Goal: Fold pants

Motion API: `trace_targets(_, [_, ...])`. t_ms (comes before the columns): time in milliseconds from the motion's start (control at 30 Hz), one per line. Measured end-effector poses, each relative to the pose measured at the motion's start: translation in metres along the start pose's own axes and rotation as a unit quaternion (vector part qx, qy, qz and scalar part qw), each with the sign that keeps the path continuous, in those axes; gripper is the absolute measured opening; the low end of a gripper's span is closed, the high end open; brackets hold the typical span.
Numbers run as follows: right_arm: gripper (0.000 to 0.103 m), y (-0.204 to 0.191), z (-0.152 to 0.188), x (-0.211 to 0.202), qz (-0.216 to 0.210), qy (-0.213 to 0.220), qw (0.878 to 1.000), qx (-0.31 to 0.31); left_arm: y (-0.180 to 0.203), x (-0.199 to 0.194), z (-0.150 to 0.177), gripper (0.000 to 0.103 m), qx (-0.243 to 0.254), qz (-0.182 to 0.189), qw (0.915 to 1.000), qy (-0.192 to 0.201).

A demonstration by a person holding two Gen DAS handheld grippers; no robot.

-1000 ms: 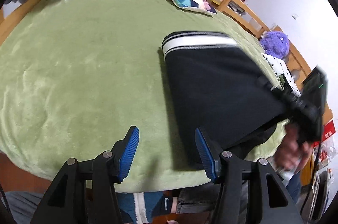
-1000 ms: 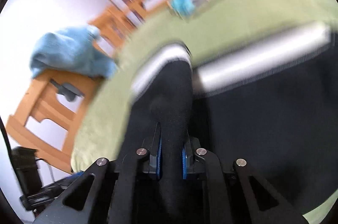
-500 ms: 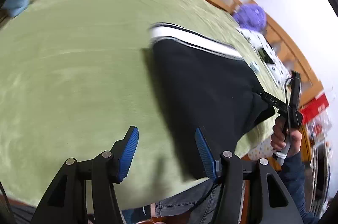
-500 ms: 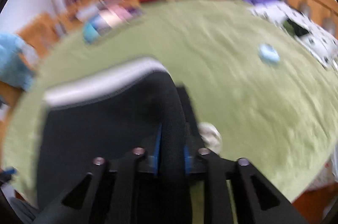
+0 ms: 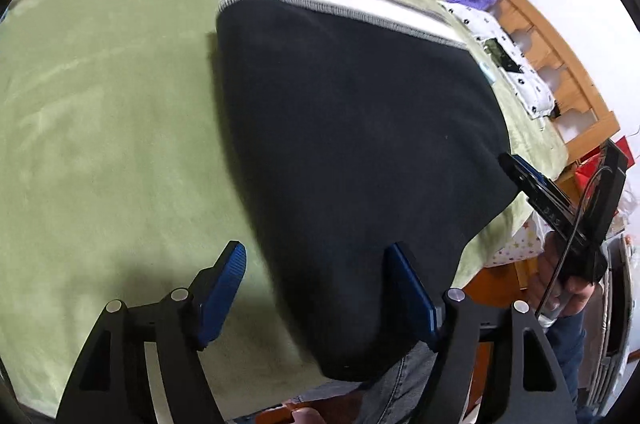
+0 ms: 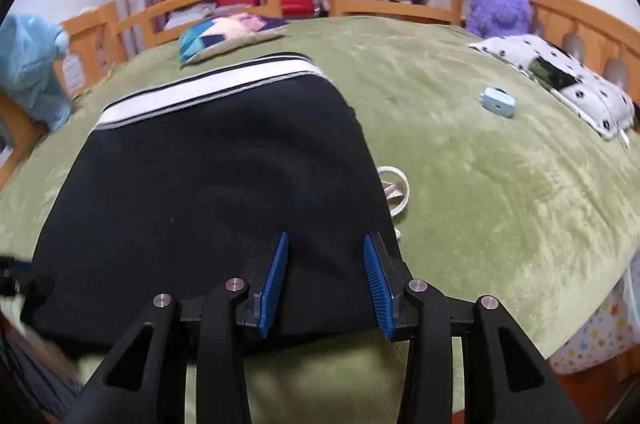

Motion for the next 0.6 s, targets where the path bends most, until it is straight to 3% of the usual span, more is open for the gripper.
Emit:
trace_targets(67, [0.041, 0.009, -0.013, -0.009, -0.024, 0.002, 1.0, 0.011, -0.004, -0.011, -0.009, 0.071, 0.004, -0.017, 0.9994, 0.03])
trace_targets(167, [0.061, 0.016, -0.034, -0.011, -0.035, 0.015, 0.999, 0.019, -0.006, -0.014, -0.021, 0.071, 0.007, -0.024, 0.9986, 0.046])
trace_targets(267, [0.059, 0.02, -0.053, 0.008, -0.031, 0.005, 0.999, 0.019, -0.006, -0.008, -0.036, 0.071, 0.004, -0.035, 0.9979, 0.054])
trace_targets(333, [0.039, 0.019, -0.06, 0.032, -0.061, -0.04, 0.997, 0.014, -0.01, -0.004, -0.044, 0.071, 0.001, -0.039, 0.9976, 0.057])
trace_targets(367, [0.037, 0.019, -0.062, 0.042, -0.05, -0.057, 0.997, 0.012, -0.01, 0.0, -0.048, 0.071, -0.003, -0.041, 0.9975, 0.058])
trace_targets(467, [0.038, 0.021, -0.066, 0.053, -0.06, -0.046, 0.997, 0.011, -0.011, 0.011, -0.055, 0.07, -0.017, -0.036, 0.9976, 0.056])
trace_targets(600, [0.045, 0.024, -0.073, 0.069, -0.069, -0.068, 0.995, 0.02, -0.009, 0.031, -0.065, 0.07, -0.036, -0.025, 0.9981, 0.043])
Point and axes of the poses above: each gripper's, at about its wrist camera, not at the fingertips, and x roughly the way its jaws point, y to its right, z to its underside, the point moved 2 cm from there along x, roughly the way its jaws point, and after that the axes turned 3 degrees about -x, right-handed, at the moved point
